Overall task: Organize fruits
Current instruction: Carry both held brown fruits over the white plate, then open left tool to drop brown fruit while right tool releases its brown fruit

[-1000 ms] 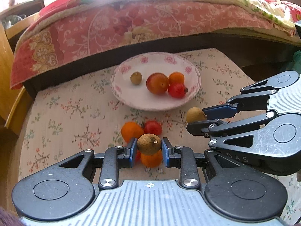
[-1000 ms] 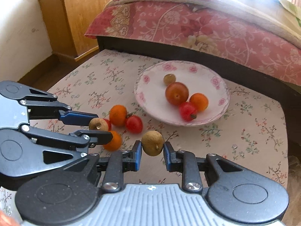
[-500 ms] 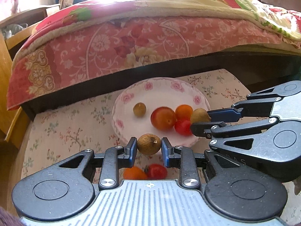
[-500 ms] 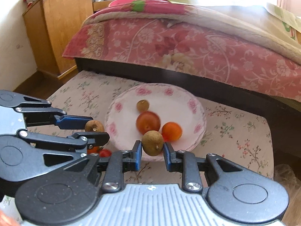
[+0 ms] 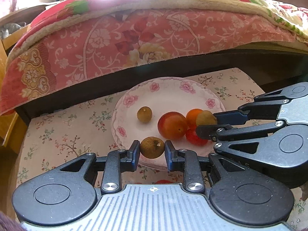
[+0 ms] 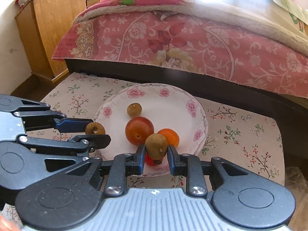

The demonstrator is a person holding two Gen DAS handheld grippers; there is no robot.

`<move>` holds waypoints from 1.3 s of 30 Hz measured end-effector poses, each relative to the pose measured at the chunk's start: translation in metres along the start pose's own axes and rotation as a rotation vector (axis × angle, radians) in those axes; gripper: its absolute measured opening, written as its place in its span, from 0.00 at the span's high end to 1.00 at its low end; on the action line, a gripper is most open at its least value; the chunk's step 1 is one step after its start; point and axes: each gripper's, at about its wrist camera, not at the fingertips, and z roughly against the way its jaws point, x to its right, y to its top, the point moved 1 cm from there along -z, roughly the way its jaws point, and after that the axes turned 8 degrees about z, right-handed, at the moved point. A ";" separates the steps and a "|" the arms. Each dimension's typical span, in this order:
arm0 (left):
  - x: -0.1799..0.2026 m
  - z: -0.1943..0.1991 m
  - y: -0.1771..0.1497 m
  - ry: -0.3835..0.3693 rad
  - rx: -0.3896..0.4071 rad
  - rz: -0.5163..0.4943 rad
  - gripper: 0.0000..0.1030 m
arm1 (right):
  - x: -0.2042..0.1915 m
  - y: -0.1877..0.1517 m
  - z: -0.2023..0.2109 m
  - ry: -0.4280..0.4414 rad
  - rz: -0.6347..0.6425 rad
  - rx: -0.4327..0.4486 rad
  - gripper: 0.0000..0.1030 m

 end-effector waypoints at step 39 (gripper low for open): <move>-0.014 -0.024 0.015 0.050 0.022 0.047 0.58 | 0.024 0.023 -0.011 -0.013 -0.026 0.124 0.69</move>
